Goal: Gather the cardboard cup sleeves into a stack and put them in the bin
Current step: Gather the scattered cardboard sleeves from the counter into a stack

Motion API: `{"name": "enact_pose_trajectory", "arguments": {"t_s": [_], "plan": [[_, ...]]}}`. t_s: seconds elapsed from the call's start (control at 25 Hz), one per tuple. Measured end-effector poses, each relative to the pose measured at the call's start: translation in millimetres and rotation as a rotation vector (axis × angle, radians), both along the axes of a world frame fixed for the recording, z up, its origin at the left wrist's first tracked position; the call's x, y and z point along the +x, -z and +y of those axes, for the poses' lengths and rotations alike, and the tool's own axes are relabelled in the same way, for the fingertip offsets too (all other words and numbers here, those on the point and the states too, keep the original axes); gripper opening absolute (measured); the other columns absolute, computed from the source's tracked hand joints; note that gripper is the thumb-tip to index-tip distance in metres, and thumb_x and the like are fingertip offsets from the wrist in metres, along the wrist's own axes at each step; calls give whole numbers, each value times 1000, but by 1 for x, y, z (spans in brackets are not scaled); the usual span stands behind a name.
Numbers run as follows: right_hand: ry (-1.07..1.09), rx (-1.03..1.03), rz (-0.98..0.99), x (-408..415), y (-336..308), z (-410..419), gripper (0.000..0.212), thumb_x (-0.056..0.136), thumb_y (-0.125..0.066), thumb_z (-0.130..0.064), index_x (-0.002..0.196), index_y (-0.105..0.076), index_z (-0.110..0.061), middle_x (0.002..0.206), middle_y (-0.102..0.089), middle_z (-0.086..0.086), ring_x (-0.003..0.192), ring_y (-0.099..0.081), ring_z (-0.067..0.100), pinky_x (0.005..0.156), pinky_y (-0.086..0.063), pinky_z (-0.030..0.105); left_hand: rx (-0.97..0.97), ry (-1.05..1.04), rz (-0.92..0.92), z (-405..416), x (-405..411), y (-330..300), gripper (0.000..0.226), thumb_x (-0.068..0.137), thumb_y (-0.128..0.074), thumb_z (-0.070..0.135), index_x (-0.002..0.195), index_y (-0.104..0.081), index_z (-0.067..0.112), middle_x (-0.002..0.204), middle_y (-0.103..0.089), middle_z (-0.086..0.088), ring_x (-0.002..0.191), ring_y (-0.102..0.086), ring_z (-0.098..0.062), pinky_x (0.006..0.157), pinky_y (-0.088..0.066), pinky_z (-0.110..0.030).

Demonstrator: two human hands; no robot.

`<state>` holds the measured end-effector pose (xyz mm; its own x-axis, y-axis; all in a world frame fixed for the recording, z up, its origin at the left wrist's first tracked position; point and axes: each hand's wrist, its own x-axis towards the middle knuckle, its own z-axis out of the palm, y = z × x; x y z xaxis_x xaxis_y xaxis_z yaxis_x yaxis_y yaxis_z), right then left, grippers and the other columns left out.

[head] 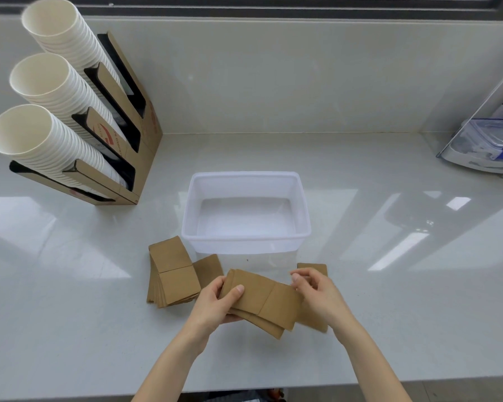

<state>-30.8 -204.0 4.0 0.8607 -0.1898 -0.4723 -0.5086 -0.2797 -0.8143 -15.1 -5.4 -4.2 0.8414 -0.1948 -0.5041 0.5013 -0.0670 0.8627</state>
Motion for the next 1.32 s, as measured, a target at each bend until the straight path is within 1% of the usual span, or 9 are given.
{"name": "enact_pose_trajectory", "arguments": {"t_s": [0.08, 0.16, 0.28, 0.48, 0.68, 0.92, 1.12, 1.24, 1.32], "plan": [[115, -227, 10, 2, 7, -7, 21, 89, -50, -28, 106, -55, -17, 111, -61, 7, 94, -56, 20, 69, -43, 22, 11, -26, -3, 2, 0, 0, 18, 87, -54, 19, 104, -57, 14, 101, -64, -4, 90, -62, -16, 63, -58, -21], [64, -527, 128, 1, 15, -10, 40, 86, -53, -35, 117, -46, -12, 122, -48, 11, 110, -49, 27, 85, -42, 35, 12, -43, -10, 2, -1, 1, 13, 88, -54, 19, 100, -56, 16, 100, -63, -3, 90, -62, -15, 61, -57, -20], [14, -672, 266, 1, 24, -5, 66, 79, -61, -45, 122, -34, -2, 127, -36, 17, 119, -39, 33, 96, -39, 41, 22, -61, -10, 2, -1, 2, 12, 88, -53, 19, 99, -55, 17, 99, -62, -2, 89, -62, -15, 59, -56, -18], [103, -628, 265, 4, 27, -2, 72, 74, -69, -41, 119, -33, 2, 127, -41, 18, 120, -41, 34, 93, -41, 42, 29, -77, -3, 3, -1, 4, 14, 88, -52, 21, 101, -53, 19, 104, -61, -2, 94, -61, -16, 60, -56, -19], [217, -253, 95, 3, 20, -13, 32, 88, -53, -13, 116, -38, -6, 114, -60, 18, 85, -52, 27, 71, -40, 32, 34, -75, 14, 3, -1, 4, 22, 89, -51, 21, 110, -51, 14, 106, -60, -4, 94, -61, -16, 60, -56, -19], [336, -43, -51, -1, 6, -27, 24, 90, -50, -15, 114, -53, -17, 99, -65, 9, 87, -56, 22, 73, -41, 31, 35, -69, 45, 4, -2, 3, 20, 89, -50, 19, 108, -51, 15, 108, -59, -5, 96, -60, -18, 60, -57, -22], [137, 70, -122, 0, -23, -18, 19, 91, -49, -16, 91, -61, -31, 79, -66, 0, 71, -57, 11, 61, -42, 23, 2, -49, 67, 3, -3, 0, 14, 90, -49, 18, 103, -52, 17, 108, -58, -6, 98, -59, -21, 63, -59, -26], [-96, -16, -153, 4, -27, -1, 23, 88, -53, -18, 82, -61, -40, 76, -65, -6, 69, -57, 7, 59, -43, 13, -13, -26, 61, 2, -4, -3, 16, 91, -48, 19, 105, -53, 17, 109, -60, -6, 95, -61, -19, 63, -59, -26], [-210, -122, -173, 7, -26, 12, 19, 85, -58, -20, 84, -63, -38, 73, -61, -8, 66, -54, 2, 58, -42, 5, -39, -20, 59, 2, -4, -5, 17, 92, -46, 20, 107, -52, 18, 109, -62, -5, 94, -63, -19, 63, -58, -25]]}}
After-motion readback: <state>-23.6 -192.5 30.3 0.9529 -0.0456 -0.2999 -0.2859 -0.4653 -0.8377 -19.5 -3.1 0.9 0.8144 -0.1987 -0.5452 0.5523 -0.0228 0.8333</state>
